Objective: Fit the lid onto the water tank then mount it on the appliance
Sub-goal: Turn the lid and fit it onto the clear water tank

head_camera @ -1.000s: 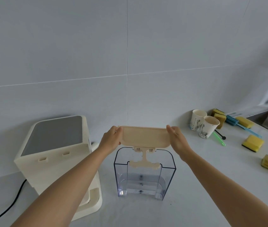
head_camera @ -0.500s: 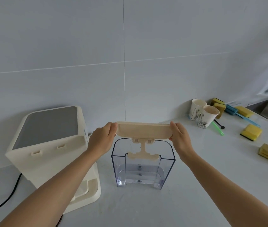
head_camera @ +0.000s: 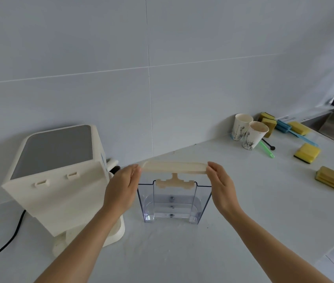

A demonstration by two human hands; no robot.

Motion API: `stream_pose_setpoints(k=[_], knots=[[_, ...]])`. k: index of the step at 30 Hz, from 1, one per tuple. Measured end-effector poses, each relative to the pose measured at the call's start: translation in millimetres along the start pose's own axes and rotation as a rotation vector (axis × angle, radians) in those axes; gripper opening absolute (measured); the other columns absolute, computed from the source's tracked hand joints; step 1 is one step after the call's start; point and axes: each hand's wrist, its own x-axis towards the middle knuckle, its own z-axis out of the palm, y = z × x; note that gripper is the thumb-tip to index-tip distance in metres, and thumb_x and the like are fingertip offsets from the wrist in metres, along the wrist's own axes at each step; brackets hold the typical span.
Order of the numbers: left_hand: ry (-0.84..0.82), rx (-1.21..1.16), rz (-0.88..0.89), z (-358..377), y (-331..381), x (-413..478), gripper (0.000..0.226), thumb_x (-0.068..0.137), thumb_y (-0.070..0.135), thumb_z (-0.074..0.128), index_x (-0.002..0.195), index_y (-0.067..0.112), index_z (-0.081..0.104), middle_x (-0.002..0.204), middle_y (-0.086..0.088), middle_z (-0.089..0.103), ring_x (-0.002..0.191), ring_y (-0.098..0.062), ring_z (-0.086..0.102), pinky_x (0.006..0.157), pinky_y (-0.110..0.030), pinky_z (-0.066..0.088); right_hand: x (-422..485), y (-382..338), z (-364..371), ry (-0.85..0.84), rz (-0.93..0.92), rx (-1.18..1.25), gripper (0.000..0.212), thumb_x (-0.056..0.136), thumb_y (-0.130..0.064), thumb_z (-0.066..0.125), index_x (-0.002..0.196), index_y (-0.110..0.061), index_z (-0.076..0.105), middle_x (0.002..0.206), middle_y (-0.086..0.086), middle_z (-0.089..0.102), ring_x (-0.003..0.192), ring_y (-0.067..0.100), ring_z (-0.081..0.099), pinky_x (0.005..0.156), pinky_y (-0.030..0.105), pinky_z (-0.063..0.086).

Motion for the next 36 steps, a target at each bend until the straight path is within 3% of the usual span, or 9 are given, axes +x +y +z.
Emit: stream_pose_setpoints(k=[5,10,13,15,17,21,26,31,36], knots=[[-0.038,-0.079,-0.045,15.5,-13.0,-22.4,0.022,0.095,0.024,0.036,0.085,0.015,0.053,0.049,0.006,0.031,0.046,-0.012,0.036,0.052,-0.030,0.029,-18.6,13.1,9.0,-0.046,0.035,0.012,0.048,0.092,-0.020,0.040,0.139,-0.016,0.029,0.130,-0.004,0.044,0.110,0.013,0.045,0.091,0.021,0.031],[-0.058,-0.153,-0.154,19.7,-9.8,-26.2,0.032,0.095,0.025,0.035,0.121,0.013,0.049,0.056,0.001,0.044,0.055,-0.018,0.043,0.059,-0.031,0.034,-19.5,21.3,12.4,-0.033,0.019,-0.023,0.052,0.092,-0.019,0.041,0.140,-0.018,0.024,0.145,0.001,0.033,0.128,0.020,0.037,0.106,0.031,0.030],[-0.082,-0.308,-0.262,20.3,-8.9,-27.8,0.032,0.096,0.029,0.035,0.125,0.025,0.048,0.068,0.008,0.052,0.065,-0.014,0.049,0.066,-0.029,0.039,-17.9,22.4,10.2,-0.027,0.012,-0.001,0.048,0.092,-0.018,0.041,0.138,-0.018,0.030,0.137,0.000,0.039,0.123,0.016,0.039,0.098,0.027,0.031],[-0.091,-0.473,-0.385,21.6,-9.2,-25.8,0.023,0.095,0.034,0.034,0.109,0.041,0.051,0.091,0.014,0.058,0.093,-0.015,0.055,0.087,-0.035,0.041,-13.7,22.4,7.1,-0.022,0.005,0.009,0.040,0.092,-0.017,0.040,0.132,-0.018,0.038,0.126,0.000,0.046,0.115,0.017,0.045,0.089,0.025,0.035],[-0.118,-0.599,-0.497,21.2,-6.1,-24.1,0.019,0.093,0.034,0.038,0.106,0.039,0.052,0.108,0.010,0.057,0.113,-0.018,0.050,0.097,-0.038,0.037,-6.4,18.1,3.6,-0.014,0.004,0.029,0.033,0.091,-0.016,0.040,0.123,-0.014,0.046,0.111,0.001,0.054,0.100,0.016,0.050,0.075,0.021,0.040],[-0.214,-0.776,-0.624,23.9,7.3,-29.1,0.026,0.087,0.023,0.051,0.112,0.027,0.047,0.097,0.018,0.052,0.095,-0.006,0.049,0.078,-0.026,0.035,26.0,11.2,-4.0,-0.066,0.148,0.002,0.030,0.089,-0.019,0.044,0.118,-0.013,0.050,0.104,0.004,0.052,0.090,0.018,0.048,0.072,0.023,0.040],[-0.262,-0.859,-0.797,35.0,10.5,-28.7,0.075,0.077,0.042,0.061,0.139,0.025,0.021,0.142,0.006,0.031,0.132,-0.018,0.027,0.099,-0.038,0.023,55.5,5.8,-14.5,-0.478,0.399,0.049,0.014,0.088,-0.026,0.046,0.090,-0.016,0.056,0.081,0.001,0.051,0.070,0.012,0.047,0.061,0.021,0.039],[-0.184,-0.839,-0.841,43.3,22.2,-24.9,0.094,0.076,0.047,0.062,0.143,0.023,0.001,0.151,-0.001,0.021,0.136,-0.021,0.023,0.109,-0.042,0.019,54.4,6.6,-13.2,-0.575,0.357,-0.034,0.024,0.088,-0.030,0.048,0.104,-0.013,0.055,0.078,-0.002,0.053,0.067,0.009,0.046,0.055,0.015,0.039],[-0.090,-0.840,-0.887,51.1,26.0,-22.2,0.094,0.077,0.049,0.060,0.142,0.024,-0.002,0.153,-0.007,0.015,0.137,-0.025,0.021,0.110,-0.045,0.020,50.5,8.0,-14.4,-0.583,0.332,-0.015,0.019,0.088,-0.029,0.048,0.099,-0.016,0.056,0.076,-0.002,0.049,0.066,0.011,0.042,0.060,0.019,0.034]])
